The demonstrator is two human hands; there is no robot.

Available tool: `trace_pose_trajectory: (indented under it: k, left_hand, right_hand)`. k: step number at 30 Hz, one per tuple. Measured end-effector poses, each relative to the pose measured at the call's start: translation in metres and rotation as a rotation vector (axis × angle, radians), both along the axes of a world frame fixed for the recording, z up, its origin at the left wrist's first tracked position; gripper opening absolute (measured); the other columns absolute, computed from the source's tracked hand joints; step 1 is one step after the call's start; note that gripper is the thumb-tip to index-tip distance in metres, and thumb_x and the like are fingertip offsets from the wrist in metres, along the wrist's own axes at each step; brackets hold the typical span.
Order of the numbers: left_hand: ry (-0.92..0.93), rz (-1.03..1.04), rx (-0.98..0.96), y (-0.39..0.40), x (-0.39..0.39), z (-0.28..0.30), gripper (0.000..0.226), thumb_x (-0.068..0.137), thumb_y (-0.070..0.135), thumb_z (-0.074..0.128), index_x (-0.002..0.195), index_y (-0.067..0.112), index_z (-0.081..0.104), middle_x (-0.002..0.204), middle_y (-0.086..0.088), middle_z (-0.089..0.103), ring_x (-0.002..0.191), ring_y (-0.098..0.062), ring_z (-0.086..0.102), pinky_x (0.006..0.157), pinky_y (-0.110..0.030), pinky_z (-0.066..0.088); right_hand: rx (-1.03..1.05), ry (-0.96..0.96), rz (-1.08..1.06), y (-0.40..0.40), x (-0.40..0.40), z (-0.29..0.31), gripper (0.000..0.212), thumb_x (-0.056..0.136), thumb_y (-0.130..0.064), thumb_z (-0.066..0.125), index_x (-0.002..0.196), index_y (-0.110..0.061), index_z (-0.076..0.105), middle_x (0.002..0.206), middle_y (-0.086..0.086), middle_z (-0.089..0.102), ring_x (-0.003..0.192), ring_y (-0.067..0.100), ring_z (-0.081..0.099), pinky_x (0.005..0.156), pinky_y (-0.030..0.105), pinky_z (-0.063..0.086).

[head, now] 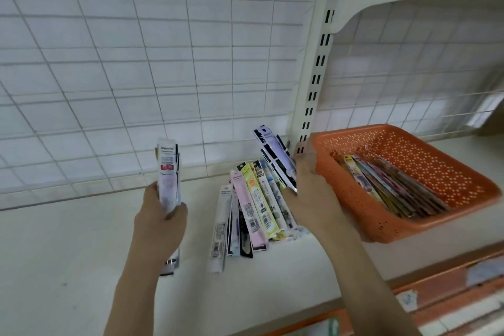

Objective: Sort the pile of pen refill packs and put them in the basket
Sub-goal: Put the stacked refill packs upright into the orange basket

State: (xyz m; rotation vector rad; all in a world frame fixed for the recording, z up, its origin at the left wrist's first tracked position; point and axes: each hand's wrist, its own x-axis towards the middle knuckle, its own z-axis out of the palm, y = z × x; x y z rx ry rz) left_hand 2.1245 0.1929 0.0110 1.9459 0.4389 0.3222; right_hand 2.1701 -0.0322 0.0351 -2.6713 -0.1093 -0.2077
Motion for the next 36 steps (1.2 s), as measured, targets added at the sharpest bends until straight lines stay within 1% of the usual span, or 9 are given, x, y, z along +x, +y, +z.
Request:
trace_pose_trajectory:
  k: [4,8,12,22,27,30,32,34,36]
  left_hand:
    - [-0.13,0.053,-0.047,-0.006,-0.001,0.007,0.02,0.088,0.008,0.052,0.105,0.014,0.043,0.078,-0.005,0.06,0.071,-0.031,0.063,0.054,-0.03,0.044]
    - [-0.152,0.042,-0.056,-0.019,0.0,0.014,0.019,0.089,0.008,0.052,0.105,0.014,0.043,0.074,-0.002,0.058,0.069,-0.029,0.063,0.054,-0.027,0.043]
    - [-0.149,0.028,-0.038,-0.038,-0.002,0.022,0.02,0.089,0.009,0.051,0.106,0.014,0.042,0.076,-0.004,0.058,0.069,-0.033,0.062,0.053,-0.027,0.042]
    - [-0.15,-0.001,-0.017,-0.129,0.0,0.039,0.019,0.091,0.008,0.05,0.106,0.016,0.041,0.075,-0.004,0.055,0.068,-0.032,0.061,0.053,-0.029,0.043]
    - [-0.153,-0.016,-0.015,-0.169,-0.002,0.046,0.019,0.091,0.007,0.049,0.107,0.014,0.042,0.071,-0.005,0.055,0.055,-0.02,0.051,0.047,-0.026,0.037]
    - [-0.158,0.009,-0.003,-0.186,-0.004,0.048,0.022,0.091,0.008,0.05,0.111,0.012,0.042,0.07,-0.001,0.052,0.054,-0.017,0.049,0.046,-0.026,0.035]
    - [-0.157,0.018,0.004,-0.196,-0.008,0.048,0.025,0.091,0.009,0.051,0.114,0.013,0.041,0.069,0.0,0.052,0.053,-0.018,0.05,0.045,-0.024,0.036]
    - [-0.158,0.039,0.002,-0.203,-0.013,0.048,0.03,0.091,0.012,0.052,0.119,0.015,0.04,0.074,0.0,0.056,0.062,-0.028,0.06,0.051,-0.03,0.043]
    - [-0.146,0.062,0.005,-0.208,-0.018,0.048,0.032,0.091,0.015,0.053,0.119,0.017,0.04,0.078,-0.003,0.06,0.073,-0.038,0.064,0.058,-0.036,0.048]
  right_hand:
    - [-0.01,-0.054,0.046,0.001,0.0,0.019,0.041,0.093,-0.022,0.049,0.13,-0.011,0.036,0.109,0.019,0.06,0.08,0.028,0.063,0.071,0.035,0.048]
    - [0.183,-0.149,0.14,-0.013,0.001,0.044,0.04,0.091,-0.011,0.049,0.128,-0.015,0.036,0.085,0.008,0.057,0.055,0.014,0.049,0.044,0.018,0.036]
    - [0.294,-0.192,0.176,-0.047,0.007,0.063,0.038,0.091,-0.009,0.047,0.127,-0.016,0.037,0.068,0.002,0.05,0.046,0.01,0.043,0.04,0.019,0.033]
    - [0.237,-0.101,0.088,-0.168,0.042,0.049,0.034,0.09,-0.005,0.048,0.121,-0.01,0.038,0.07,0.003,0.052,0.044,0.011,0.044,0.033,0.015,0.033]
    - [0.167,0.188,0.049,-0.202,0.059,0.018,0.025,0.091,-0.013,0.05,0.112,-0.009,0.037,0.082,0.009,0.054,0.057,0.017,0.05,0.047,0.028,0.039]
    - [0.19,0.323,0.075,-0.209,0.061,0.011,0.051,0.085,-0.023,0.058,0.129,-0.013,0.033,0.11,0.01,0.056,0.081,0.02,0.06,0.061,0.029,0.049]
    - [0.159,0.359,0.093,-0.215,0.068,0.003,0.081,0.067,-0.04,0.065,0.137,-0.02,0.03,0.122,0.007,0.055,0.1,0.025,0.061,0.076,0.038,0.055]
    - [0.095,0.376,0.132,-0.216,0.075,-0.005,0.091,0.057,-0.047,0.066,0.136,-0.021,0.03,0.118,0.005,0.056,0.106,0.026,0.058,0.082,0.042,0.054]
    - [0.047,0.403,0.153,-0.213,0.072,0.001,0.078,0.068,-0.036,0.069,0.134,-0.019,0.03,0.107,0.004,0.057,0.095,0.02,0.059,0.077,0.035,0.052]
